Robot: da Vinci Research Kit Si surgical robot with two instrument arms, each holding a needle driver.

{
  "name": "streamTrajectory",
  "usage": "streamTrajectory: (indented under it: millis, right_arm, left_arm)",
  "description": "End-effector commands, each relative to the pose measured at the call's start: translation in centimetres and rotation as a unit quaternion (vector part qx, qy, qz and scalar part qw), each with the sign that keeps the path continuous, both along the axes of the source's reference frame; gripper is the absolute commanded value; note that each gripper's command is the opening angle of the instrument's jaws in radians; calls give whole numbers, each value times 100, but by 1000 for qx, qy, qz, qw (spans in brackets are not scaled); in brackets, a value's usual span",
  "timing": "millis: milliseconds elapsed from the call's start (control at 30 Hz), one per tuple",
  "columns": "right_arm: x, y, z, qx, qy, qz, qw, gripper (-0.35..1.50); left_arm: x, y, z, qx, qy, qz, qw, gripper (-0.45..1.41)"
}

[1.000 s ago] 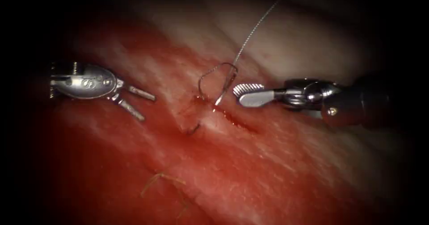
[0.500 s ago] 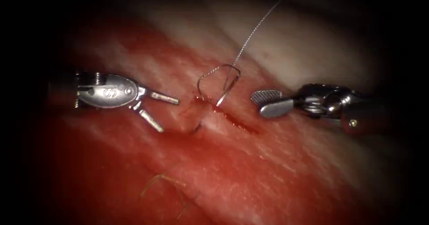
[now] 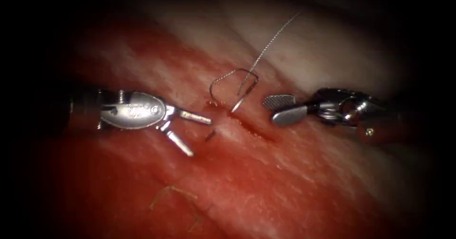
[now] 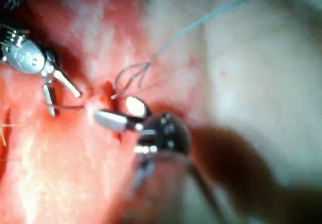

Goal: Wound Closure

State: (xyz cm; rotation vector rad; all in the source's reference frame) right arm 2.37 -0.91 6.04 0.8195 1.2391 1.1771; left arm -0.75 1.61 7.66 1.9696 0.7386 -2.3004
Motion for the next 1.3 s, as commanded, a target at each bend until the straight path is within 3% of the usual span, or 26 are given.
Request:
streamTrajectory:
  millis: [33, 233, 500, 700, 767, 800, 833, 867, 900, 1200, 1300]
  right_arm:
    - [8, -6, 4, 1, 1, 0, 1000, 125]
    - [9, -12, 6, -2, -3, 2, 1000, 123]
    - [10, -14, 7, -3, -3, 2, 1000, 121]
    - [10, -14, 7, -3, -2, 2, 1000, 121]
    - [9, -15, 6, -3, -2, 1, 1000, 121]
    - [9, -15, 6, -3, -2, 1, 1000, 121]
    - [9, -15, 6, -3, -2, 1, 1000, 121]
    - [9, -15, 6, -3, -2, 1, 1000, 121]
    - [9, -16, 6, -3, -2, 1, 1000, 121]
    - [9, -16, 5, -3, -2, 1, 1000, 121]
    - [8, -17, 5, -3, -1, 0, 1000, 120]
  left_arm:
    - [-5, -3, 6, 0, 0, 0, 1000, 37]
    - [-8, -3, 5, 24, -3, -12, 1000, 34]
    - [-15, -8, -2, 67, 22, -30, 997, -1]
    - [-25, -4, 2, 75, 35, -42, 996, -1]
    - [-27, -1, 5, 79, 51, -49, 994, -13]
    - [-26, 0, 6, 107, 69, -53, 990, -45]
    - [-26, 2, 7, 153, 89, -57, 983, -45]
    - [-26, 2, 7, 153, 89, -57, 983, -45]
    - [-25, 4, 8, 216, 117, -71, 967, -45]
    - [-23, 0, 4, 244, 146, -69, 956, -45]
    - [-20, 2, -2, 303, 170, -73, 935, -45]
